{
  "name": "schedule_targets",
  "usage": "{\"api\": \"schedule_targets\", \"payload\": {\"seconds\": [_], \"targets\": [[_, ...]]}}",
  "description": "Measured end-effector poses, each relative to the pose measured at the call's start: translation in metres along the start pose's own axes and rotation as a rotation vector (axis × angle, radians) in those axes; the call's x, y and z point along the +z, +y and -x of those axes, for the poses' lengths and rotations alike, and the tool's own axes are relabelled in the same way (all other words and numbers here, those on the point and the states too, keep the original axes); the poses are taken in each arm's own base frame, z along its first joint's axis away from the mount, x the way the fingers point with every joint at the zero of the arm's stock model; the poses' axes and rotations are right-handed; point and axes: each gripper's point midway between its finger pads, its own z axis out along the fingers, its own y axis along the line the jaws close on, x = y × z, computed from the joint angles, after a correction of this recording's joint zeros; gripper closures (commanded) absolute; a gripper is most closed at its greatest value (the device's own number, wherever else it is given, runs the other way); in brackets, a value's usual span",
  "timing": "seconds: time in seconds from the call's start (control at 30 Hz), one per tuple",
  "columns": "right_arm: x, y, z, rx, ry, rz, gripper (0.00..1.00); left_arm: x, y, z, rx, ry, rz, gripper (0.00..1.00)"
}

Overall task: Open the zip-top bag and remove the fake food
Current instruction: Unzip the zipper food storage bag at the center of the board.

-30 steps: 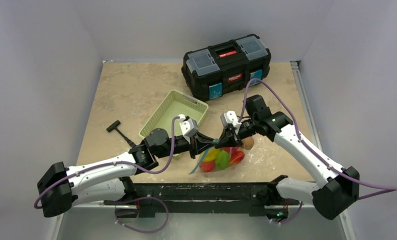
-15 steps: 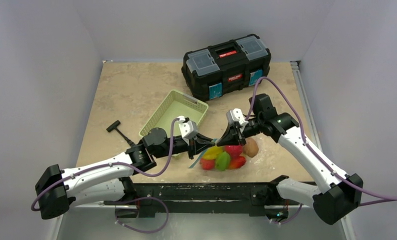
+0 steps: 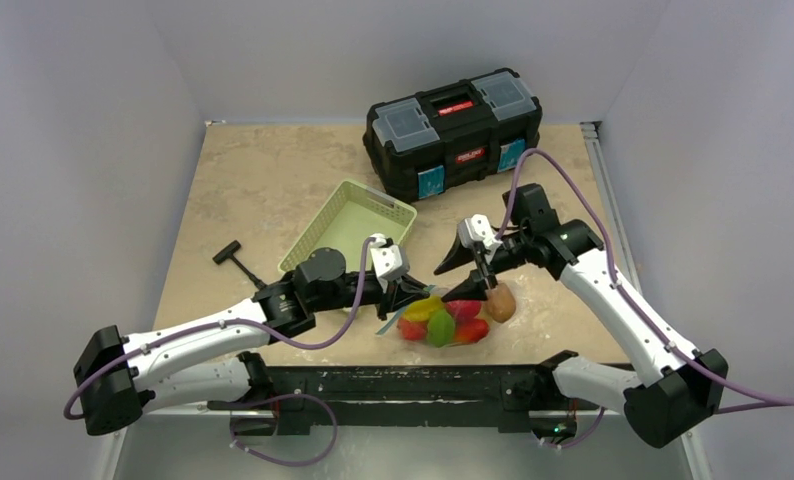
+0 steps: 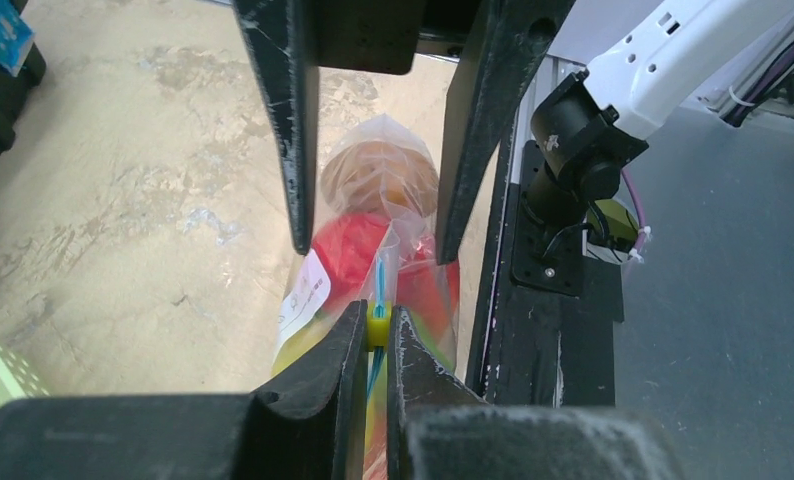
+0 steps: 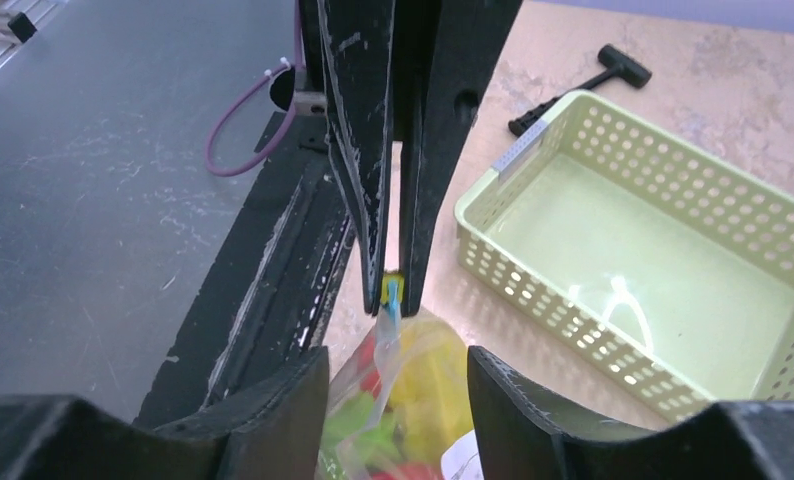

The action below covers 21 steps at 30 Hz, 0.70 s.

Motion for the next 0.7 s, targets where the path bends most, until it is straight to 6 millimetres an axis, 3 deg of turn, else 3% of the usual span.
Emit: {"api": "schedule_targets", "payload": {"seconds": [0.1,0.23,0.47,0.53,0.63,0.7], "targets": [[-0.002,-0.002,0.012,-0.032,0.004,0.013,0.49,0.003,-0.002,0.003,0.004,0.013,-0.018,1.0],[0.0,-0.004,0.02,-0.048,0.014,0.048,0.61,0.004,-0.004,0.001,0.002,0.021,-0.027,1.0],[0.013,0.003,0.013,-0.004,0.037,0.117,0.71,0.004,-0.004,0.001,0.002,0.021,-0.032,1.0],[0.015,0.005,0.013,-0.001,0.041,0.124,0.78,0.004,-0.004,0.001,0.002,0.021,-0.032,1.0],[0.015,0.005,0.013,-0.004,0.044,0.126,1.0,0.003,-0.006,0.001,0.001,0.023,-0.038,1.0],[0.015,0.006,0.012,0.004,0.046,0.127,1.0,0.003,-0.005,-0.001,-0.001,0.03,-0.035,1.0]]}}
